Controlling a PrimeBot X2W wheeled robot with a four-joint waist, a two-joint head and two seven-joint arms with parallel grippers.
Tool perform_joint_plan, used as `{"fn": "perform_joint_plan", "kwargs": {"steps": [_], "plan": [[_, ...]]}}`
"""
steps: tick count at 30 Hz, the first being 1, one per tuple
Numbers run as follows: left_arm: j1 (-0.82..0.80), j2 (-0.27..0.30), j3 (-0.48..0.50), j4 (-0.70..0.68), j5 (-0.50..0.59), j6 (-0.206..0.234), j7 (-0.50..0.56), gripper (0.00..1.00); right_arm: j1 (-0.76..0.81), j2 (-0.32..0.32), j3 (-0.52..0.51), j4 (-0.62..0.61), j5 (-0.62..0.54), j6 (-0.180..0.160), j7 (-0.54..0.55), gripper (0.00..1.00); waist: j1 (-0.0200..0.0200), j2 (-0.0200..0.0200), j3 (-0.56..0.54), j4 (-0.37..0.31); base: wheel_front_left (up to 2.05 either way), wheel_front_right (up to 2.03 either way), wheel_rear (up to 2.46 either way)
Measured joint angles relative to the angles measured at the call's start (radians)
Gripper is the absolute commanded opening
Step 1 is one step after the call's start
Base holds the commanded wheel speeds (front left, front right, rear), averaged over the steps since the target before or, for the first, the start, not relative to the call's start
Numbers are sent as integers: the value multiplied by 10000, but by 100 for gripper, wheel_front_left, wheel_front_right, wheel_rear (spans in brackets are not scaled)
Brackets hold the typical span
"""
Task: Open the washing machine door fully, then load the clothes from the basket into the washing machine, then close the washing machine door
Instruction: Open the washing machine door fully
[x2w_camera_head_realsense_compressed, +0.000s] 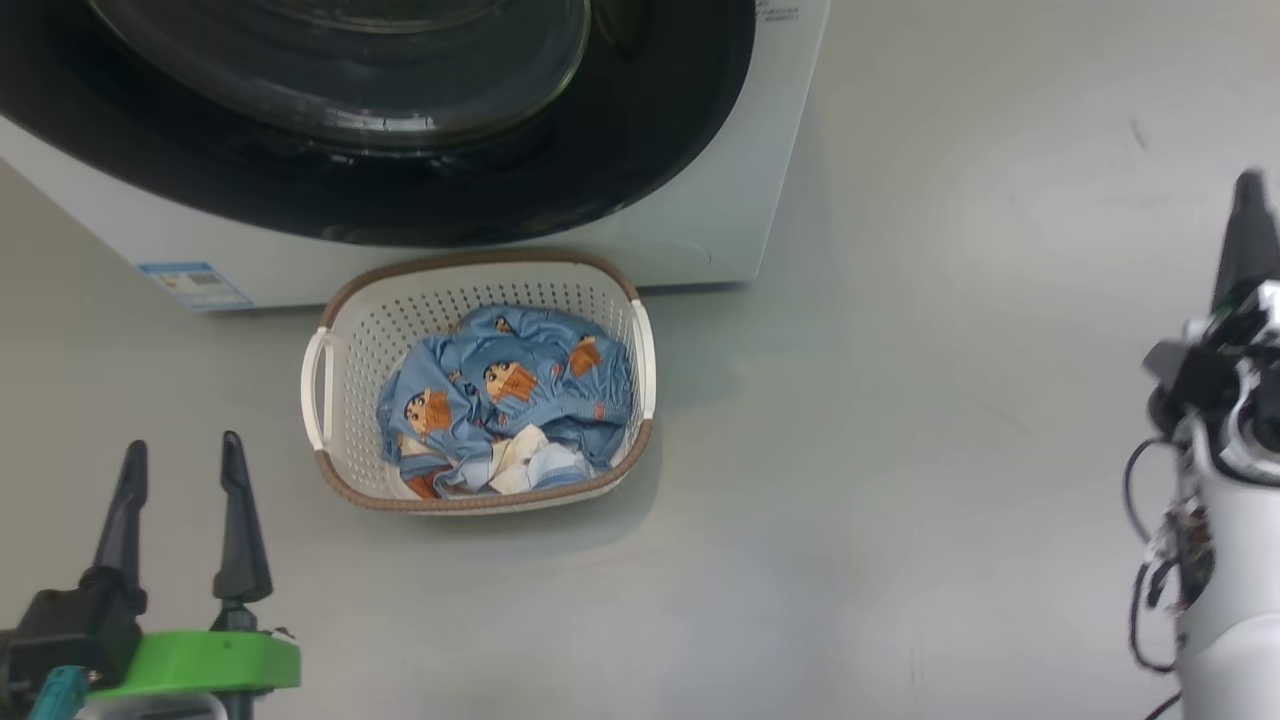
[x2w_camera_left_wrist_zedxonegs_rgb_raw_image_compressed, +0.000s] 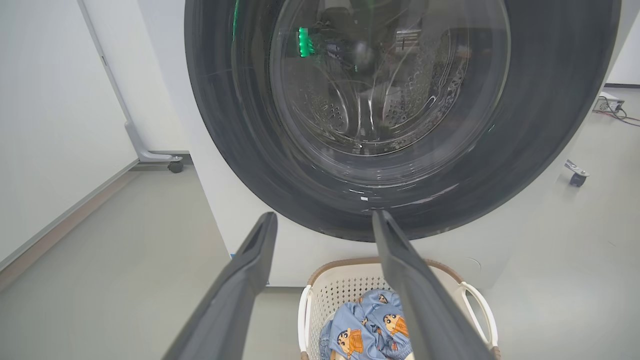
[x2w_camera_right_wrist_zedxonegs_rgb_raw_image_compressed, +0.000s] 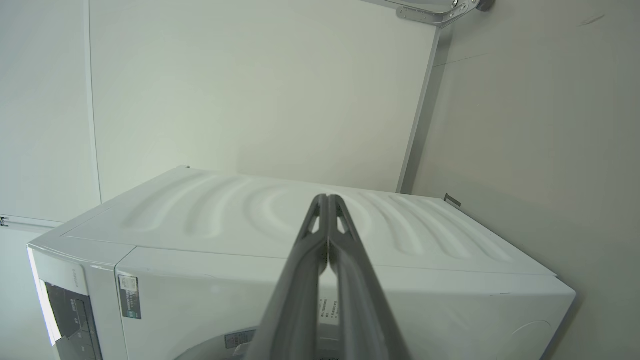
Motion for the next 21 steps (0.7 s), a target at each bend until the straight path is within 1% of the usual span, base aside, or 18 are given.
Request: {"fn": "perform_joint_plan", "kwargs": {"steps": [4,8,12,17,21], "plan": [[-44,-4,-291,-54,2,-2,0,100,-770,-562,56,-180,353,0,765,0,0,0,522,154,0,0,0],[-347,23,-274,-194,-2,-27,0,100,-1535,-970,493,-303,552,0,1732,0,0,0,1059,323,0,0,0],[-519,56,-399,-245,-6,-27,0,100,-2378,-1177,805,-397,849,0,2458,0,1,0,1573,491,0,0,0],[-890,48,-571,-270,-107,-27,0,100,-3273,-1450,1104,-418,945,0,3064,0,1,0,2119,713,0,0,0],[-973,56,-627,-259,-140,-27,0,100,-3803,-1478,1590,-364,928,0,3551,0,1,-1,2456,879,0,0,0]]}}
